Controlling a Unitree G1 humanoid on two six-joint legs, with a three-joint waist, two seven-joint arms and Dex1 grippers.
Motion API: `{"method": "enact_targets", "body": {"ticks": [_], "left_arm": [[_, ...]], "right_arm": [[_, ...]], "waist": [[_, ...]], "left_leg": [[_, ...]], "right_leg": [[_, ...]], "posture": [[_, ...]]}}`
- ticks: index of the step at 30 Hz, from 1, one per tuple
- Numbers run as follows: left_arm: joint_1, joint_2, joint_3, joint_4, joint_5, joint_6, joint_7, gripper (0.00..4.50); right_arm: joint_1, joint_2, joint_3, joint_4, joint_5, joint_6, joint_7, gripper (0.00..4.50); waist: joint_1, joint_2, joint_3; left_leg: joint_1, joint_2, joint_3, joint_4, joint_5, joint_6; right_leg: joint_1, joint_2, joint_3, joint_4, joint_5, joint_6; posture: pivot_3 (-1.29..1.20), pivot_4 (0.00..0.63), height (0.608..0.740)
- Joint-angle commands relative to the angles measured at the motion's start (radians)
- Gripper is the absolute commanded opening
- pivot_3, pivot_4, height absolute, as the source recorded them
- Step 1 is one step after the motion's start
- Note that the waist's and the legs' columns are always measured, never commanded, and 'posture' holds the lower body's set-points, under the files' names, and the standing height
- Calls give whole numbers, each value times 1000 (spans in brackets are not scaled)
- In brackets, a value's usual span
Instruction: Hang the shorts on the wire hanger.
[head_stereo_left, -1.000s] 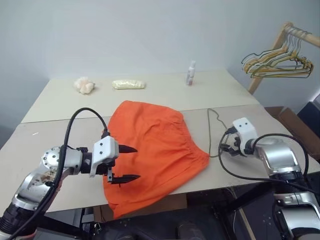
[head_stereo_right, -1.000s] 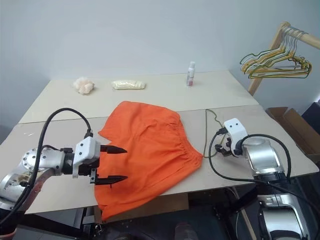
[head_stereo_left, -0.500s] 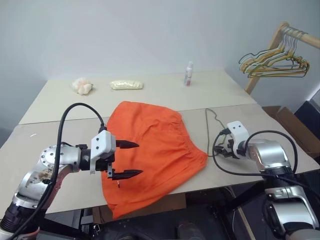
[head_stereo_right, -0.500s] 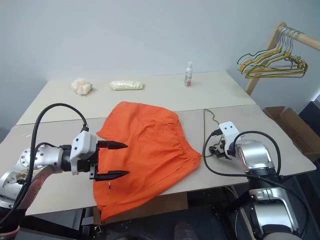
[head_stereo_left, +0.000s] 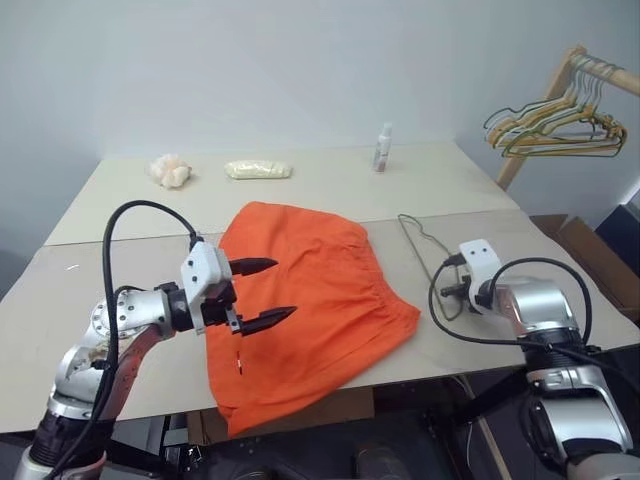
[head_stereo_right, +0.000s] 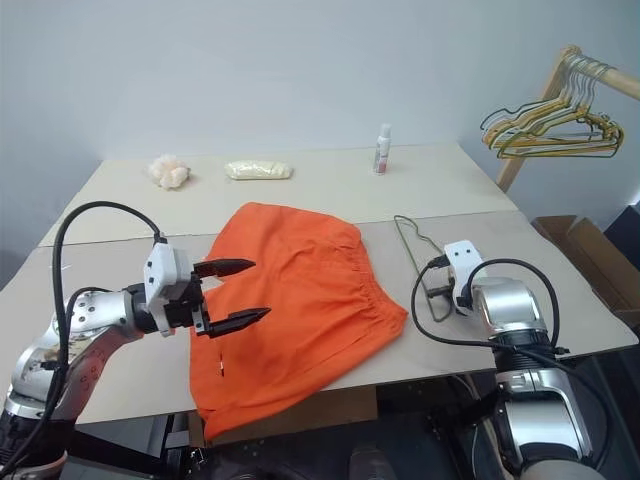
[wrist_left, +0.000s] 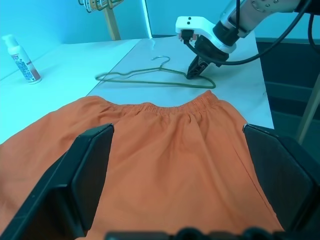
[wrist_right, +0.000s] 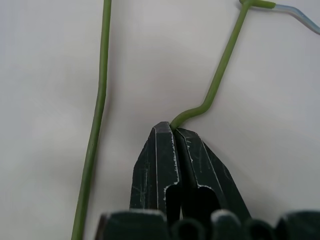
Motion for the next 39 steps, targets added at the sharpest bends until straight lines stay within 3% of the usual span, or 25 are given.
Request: {"method": "enact_targets", "body": {"ticks": [1, 5, 13, 18, 28, 39], "left_arm": [[-46, -14, -6, -11, -11, -1, 11, 4500], [-88, -37, -18, 34, 2, -12, 15, 4500], [-253, -84, 10, 152, -39, 54, 54, 4500], [-361, -85, -17, 256, -20, 72, 33, 4500], [-510, -78, -228, 381, 120, 112, -69, 4500], [-522, -33, -328, 394, 201, 129, -216, 4500]], "right_arm": [[11, -55, -24, -56, -32, -44, -19, 67], [44, -106, -35, -133, -71, -228, -43, 67], [202, -379, 97, -174, -387, -1244, -134, 67], [195, -437, 127, -157, -488, -1582, -178, 67], [123, -405, 115, -208, -561, -1740, -163, 67], [71, -388, 107, -191, -591, -1752, -155, 67]], "waist": [[0, 0, 0], [-9, 1, 0], [-24, 3, 0], [-53, 2, 0], [-98, 2, 0], [-120, 2, 0]], "left_leg": [[0, 0, 0, 0, 0, 0], [0, 0, 0, 0, 0, 0], [0, -1, 0, 0, 0, 0], [0, -1, 1, 0, 0, 0], [2, -1, 0, 0, 1, -1], [3, 0, 1, 0, 1, -1]], "right_leg": [[0, 0, 0, 0, 0, 0], [-1, 0, 0, 0, 0, 0], [-1, 0, 1, -1, 0, 1], [0, 0, 2, -1, 0, 1], [1, -1, 2, 0, 0, 2], [1, -1, 4, 1, 0, 2]], "posture": [[-200, 0, 740], [-211, 0, 740], [-237, 0, 740], [-263, 0, 740], [-286, 0, 740], [-290, 0, 740]]}}
